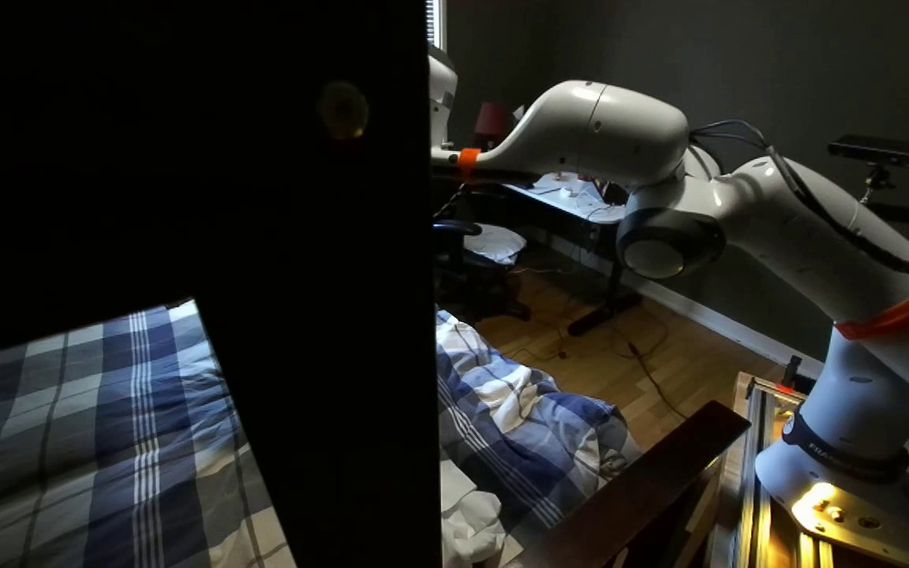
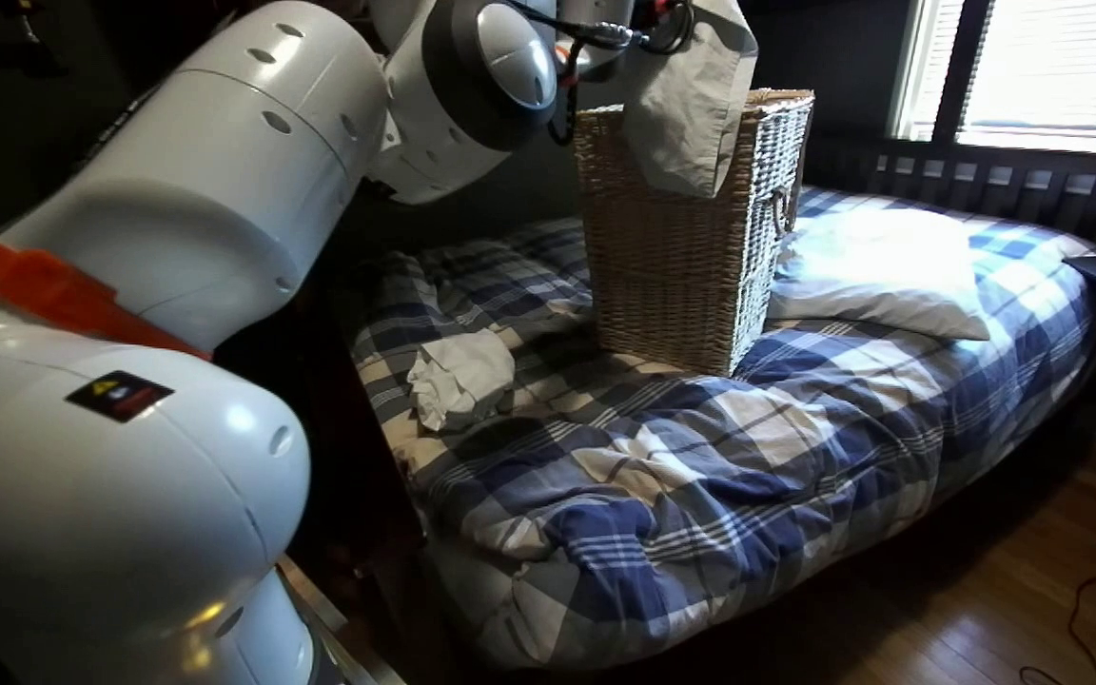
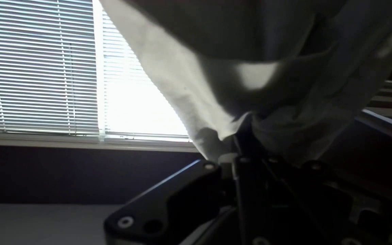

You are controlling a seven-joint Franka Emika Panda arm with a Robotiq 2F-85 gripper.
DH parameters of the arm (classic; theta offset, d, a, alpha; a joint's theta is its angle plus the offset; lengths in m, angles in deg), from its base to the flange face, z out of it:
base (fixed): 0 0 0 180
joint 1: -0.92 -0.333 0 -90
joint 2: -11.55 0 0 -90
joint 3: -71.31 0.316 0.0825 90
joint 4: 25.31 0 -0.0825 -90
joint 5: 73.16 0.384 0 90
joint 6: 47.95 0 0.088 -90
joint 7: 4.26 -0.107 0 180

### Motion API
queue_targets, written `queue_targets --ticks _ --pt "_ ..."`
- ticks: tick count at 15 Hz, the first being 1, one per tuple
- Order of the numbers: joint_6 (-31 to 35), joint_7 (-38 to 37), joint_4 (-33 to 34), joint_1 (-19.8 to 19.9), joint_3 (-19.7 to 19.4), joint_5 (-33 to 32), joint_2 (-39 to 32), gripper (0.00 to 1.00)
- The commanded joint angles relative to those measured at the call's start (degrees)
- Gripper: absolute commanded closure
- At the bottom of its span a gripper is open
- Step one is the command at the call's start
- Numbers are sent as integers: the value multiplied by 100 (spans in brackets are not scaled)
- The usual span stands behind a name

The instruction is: Put the white pillowcase in the basket

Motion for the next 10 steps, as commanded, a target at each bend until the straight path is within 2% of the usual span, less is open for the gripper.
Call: queue_targets --ticks 1,3,6,8,9,10 --pt "240 -984 49 -62 -754 -367 -259 72" --pt "171 -744 29 -66 -691 -222 -307 68" --pt "23 86 -399 -215 -187 136 28 45" --pt "-200 1013 -718 -309 249 371 304 31" --pt "-433 1335 -681 -316 321 410 337 22" --pt "-754 1879 -840 -369 548 545 502 16"
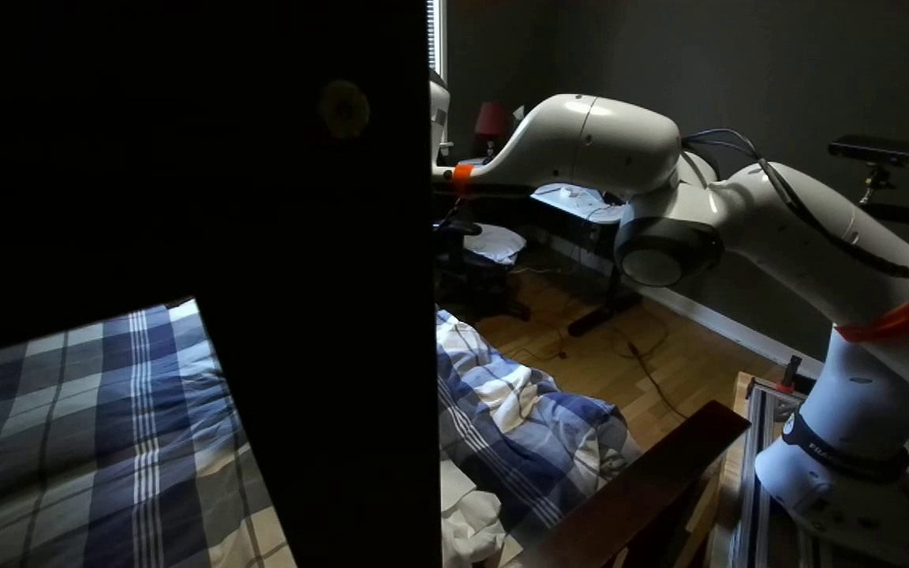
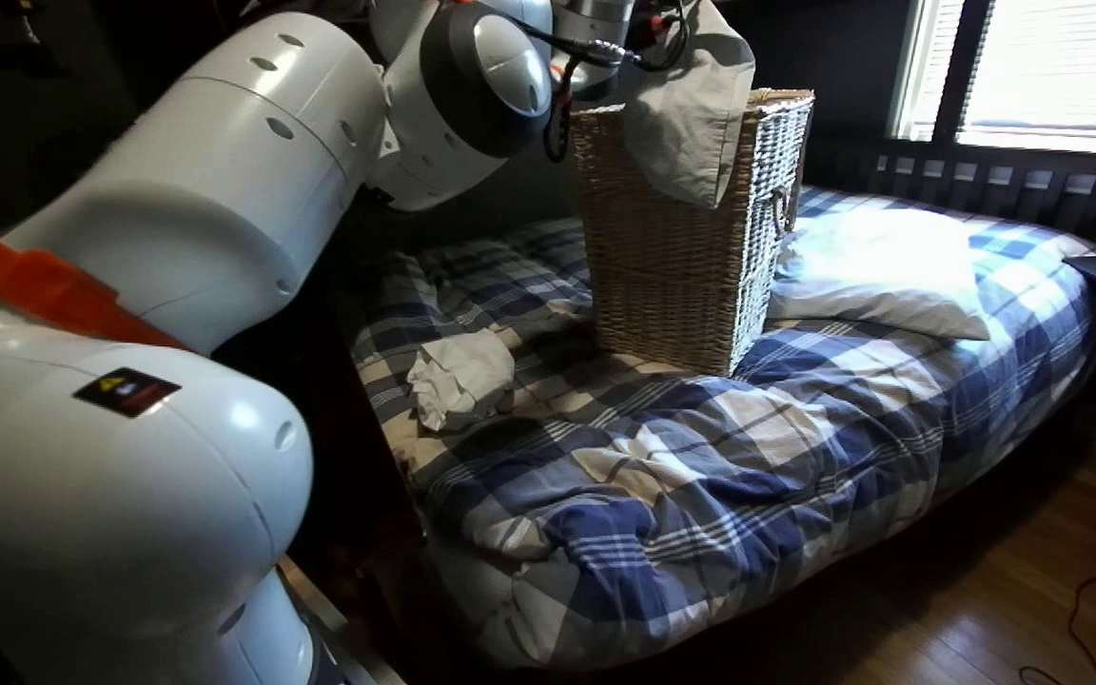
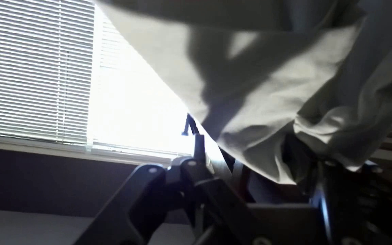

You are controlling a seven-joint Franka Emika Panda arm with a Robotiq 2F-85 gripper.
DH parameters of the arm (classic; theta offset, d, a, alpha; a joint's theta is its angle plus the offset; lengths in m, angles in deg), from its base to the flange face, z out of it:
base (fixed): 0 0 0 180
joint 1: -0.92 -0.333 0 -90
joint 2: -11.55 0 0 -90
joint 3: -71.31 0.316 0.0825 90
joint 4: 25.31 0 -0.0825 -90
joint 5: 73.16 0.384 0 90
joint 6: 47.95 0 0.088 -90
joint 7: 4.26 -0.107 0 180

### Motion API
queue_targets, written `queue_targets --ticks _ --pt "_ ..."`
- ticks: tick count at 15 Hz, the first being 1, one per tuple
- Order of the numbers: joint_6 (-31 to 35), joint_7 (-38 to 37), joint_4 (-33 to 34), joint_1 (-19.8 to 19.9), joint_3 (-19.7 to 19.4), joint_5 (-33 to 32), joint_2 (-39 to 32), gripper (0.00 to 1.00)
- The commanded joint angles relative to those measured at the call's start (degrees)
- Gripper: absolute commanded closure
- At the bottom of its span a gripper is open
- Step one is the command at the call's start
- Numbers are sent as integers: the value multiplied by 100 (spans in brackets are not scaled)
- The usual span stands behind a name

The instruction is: Put the white pillowcase in the basket

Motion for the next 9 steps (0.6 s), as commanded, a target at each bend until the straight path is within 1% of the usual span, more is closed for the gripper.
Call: queue_targets --ticks 1,2,3,6,9 --pt "-876 1466 -556 -212 568 382 557 7" --pt "-1220 1757 -515 -224 623 430 601 1" --pt "-1544 2067 -498 -232 701 488 661 0" --pt "-2469 2870 -464 -213 937 687 814 0" --pt "-3391 3485 -419 -192 1062 796 902 0"
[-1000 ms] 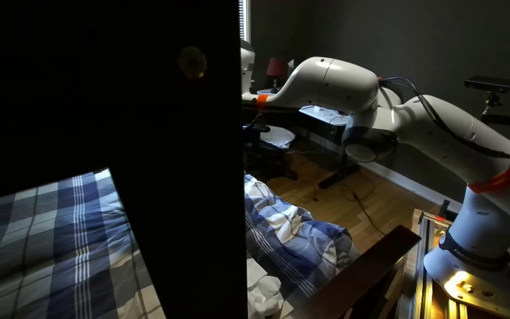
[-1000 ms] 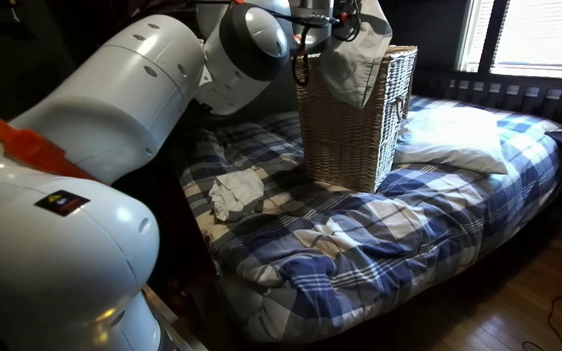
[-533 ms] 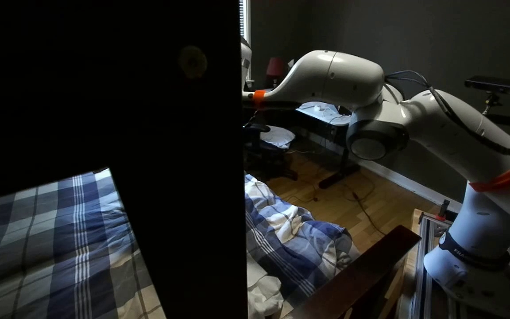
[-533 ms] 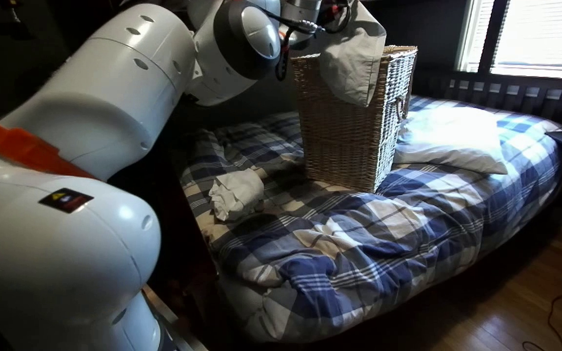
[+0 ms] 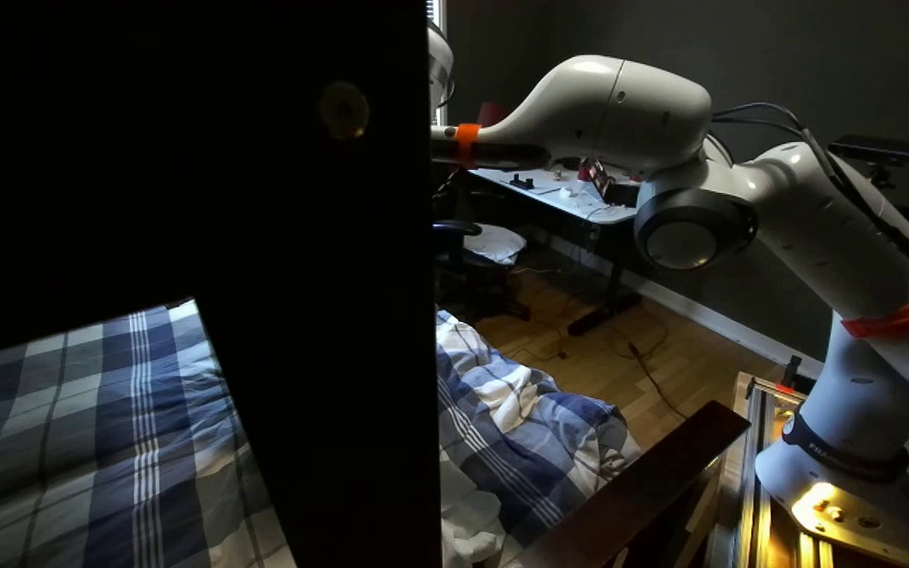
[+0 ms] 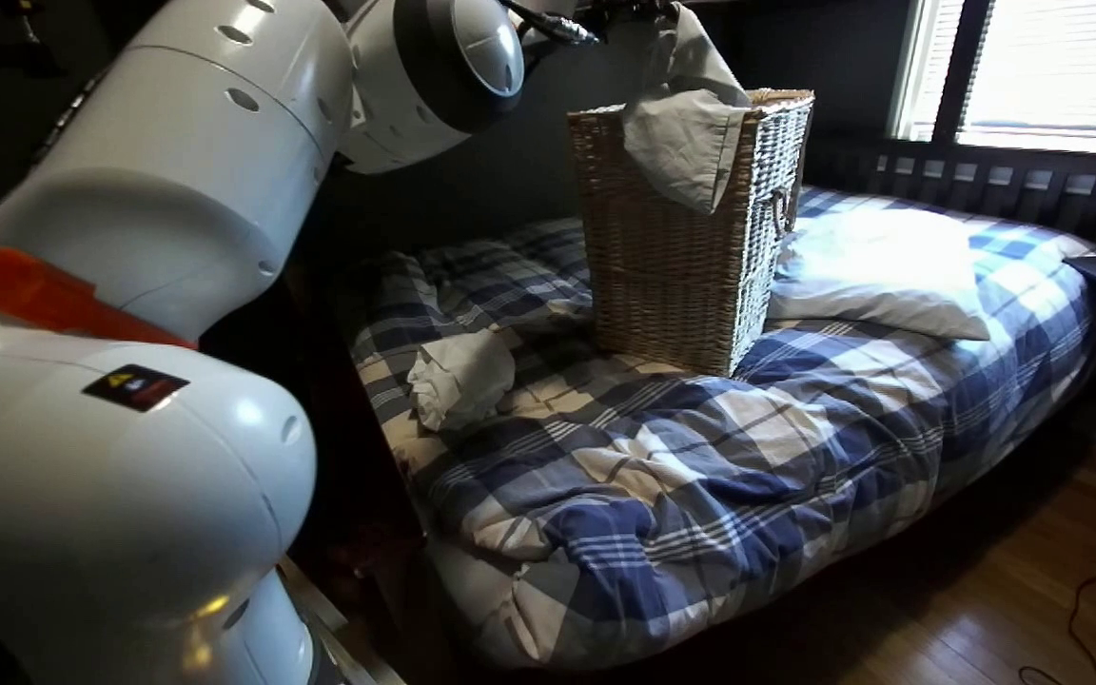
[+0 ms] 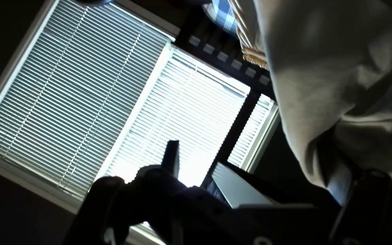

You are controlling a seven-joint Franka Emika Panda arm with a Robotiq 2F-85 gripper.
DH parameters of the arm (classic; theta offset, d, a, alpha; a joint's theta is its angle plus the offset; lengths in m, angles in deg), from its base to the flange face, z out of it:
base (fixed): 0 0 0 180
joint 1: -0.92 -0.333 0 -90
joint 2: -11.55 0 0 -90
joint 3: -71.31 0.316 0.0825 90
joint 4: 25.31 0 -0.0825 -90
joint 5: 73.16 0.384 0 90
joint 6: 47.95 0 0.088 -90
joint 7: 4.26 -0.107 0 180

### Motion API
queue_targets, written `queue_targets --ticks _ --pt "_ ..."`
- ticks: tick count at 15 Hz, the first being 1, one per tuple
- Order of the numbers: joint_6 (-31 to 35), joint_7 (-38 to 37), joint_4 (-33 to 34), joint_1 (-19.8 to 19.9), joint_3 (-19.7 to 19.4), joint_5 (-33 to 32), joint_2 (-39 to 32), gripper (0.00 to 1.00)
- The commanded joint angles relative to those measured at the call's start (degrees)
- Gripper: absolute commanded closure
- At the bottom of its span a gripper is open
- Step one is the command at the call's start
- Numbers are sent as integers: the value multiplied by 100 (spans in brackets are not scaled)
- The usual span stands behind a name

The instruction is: Put the white pillowcase in the basket

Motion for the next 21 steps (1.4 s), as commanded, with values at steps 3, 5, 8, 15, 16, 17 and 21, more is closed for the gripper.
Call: queue_targets --ticks 3,5,8,15,16,17,21 --pt "-1476 1098 -222 -9 262 316 233 0" --pt "-1989 1361 -229 -8 315 353 196 0" --pt "-2432 1783 -241 56 694 759 268 0" --pt "-2477 2362 -274 276 1628 1862 367 0" --pt "-2431 2507 -294 360 1772 2029 391 0" --pt "-2468 2669 -331 445 1907 2193 427 0" --pt "-2459 2748 -122 509 1975 2283 298 0"
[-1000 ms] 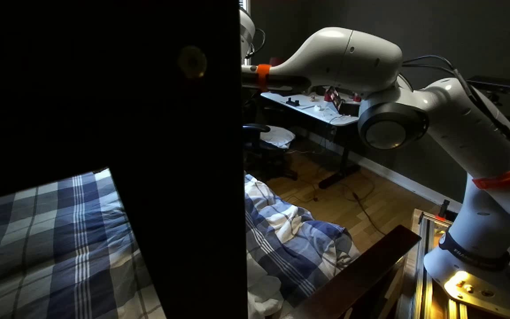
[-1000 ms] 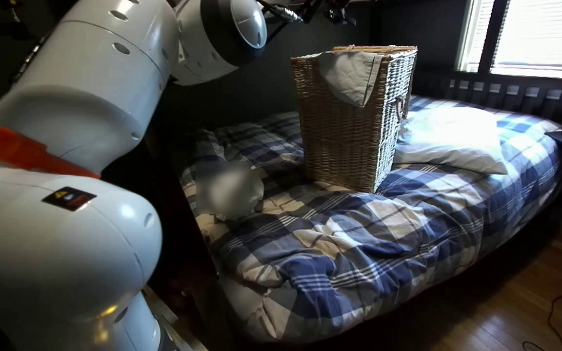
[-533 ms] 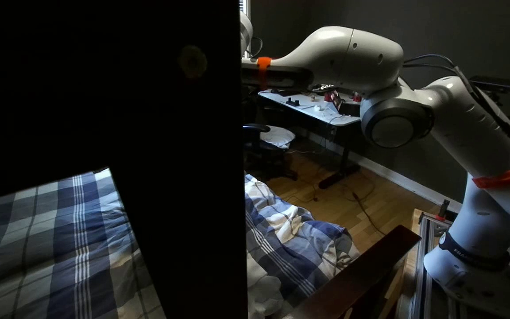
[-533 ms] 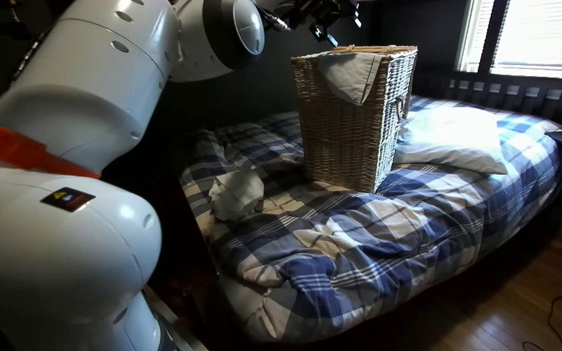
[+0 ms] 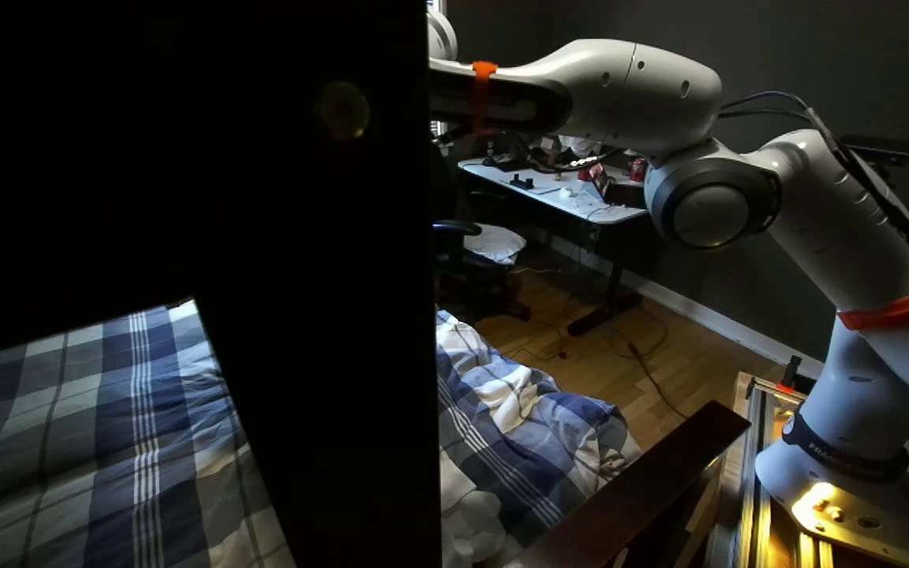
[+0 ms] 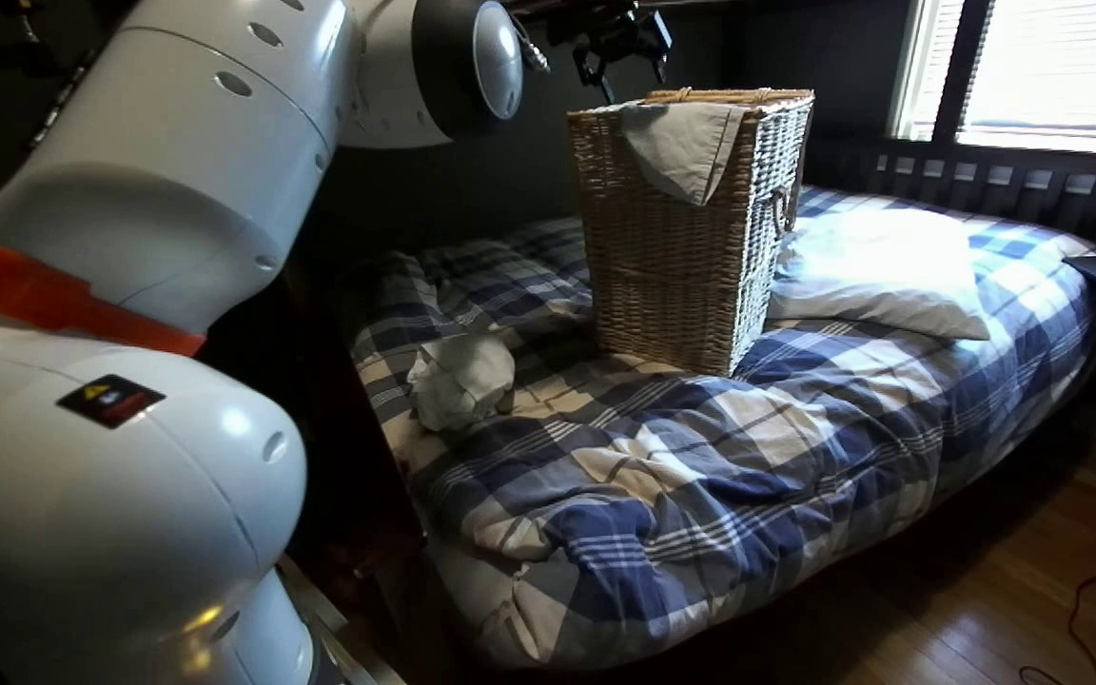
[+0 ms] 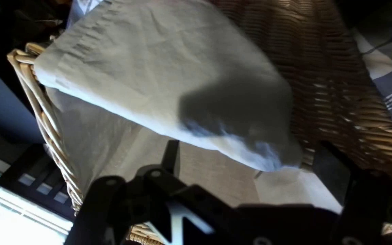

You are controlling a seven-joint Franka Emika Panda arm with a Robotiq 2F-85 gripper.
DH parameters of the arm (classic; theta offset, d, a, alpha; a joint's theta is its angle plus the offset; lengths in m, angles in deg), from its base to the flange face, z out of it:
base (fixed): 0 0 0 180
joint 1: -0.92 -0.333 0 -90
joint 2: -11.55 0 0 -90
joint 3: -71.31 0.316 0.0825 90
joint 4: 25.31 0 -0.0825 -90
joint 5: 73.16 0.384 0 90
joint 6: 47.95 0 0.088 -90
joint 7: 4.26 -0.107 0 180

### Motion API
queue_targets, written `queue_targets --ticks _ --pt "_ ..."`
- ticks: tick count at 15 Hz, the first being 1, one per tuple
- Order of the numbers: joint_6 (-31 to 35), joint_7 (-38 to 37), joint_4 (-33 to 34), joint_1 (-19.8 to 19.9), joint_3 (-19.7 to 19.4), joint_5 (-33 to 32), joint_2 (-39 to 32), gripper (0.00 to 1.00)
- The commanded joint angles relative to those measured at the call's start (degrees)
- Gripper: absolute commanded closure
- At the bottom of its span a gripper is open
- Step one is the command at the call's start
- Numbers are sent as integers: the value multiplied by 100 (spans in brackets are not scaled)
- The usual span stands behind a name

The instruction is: Put the white pillowcase in the basket

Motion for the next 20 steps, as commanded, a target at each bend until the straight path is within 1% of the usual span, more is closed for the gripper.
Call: queue_targets --ticks 1,3,5,8,9,10,11,13,15,16,19,20 --pt "-19 64 -8 50 56 49 27 0" --pt "-31 108 -21 86 107 87 56 0" --pt "-680 71 -188 12 -4 -57 191 0" --pt "-1678 28 -287 45 -45 -21 231 0" --pt "-1921 83 -279 105 24 92 211 0" --pt "-1944 165 -236 153 86 160 156 0" --pt "-1722 282 -195 178 63 88 62 0" --pt "-1005 563 -190 229 6 -83 -97 0" --pt "-217 766 -276 371 35 -78 -245 0" --pt "51 818 -360 441 81 -4 -287 0" --pt "428 901 -728 588 171 126 -324 0" --pt "519 908 -855 617 199 133 -318 25"
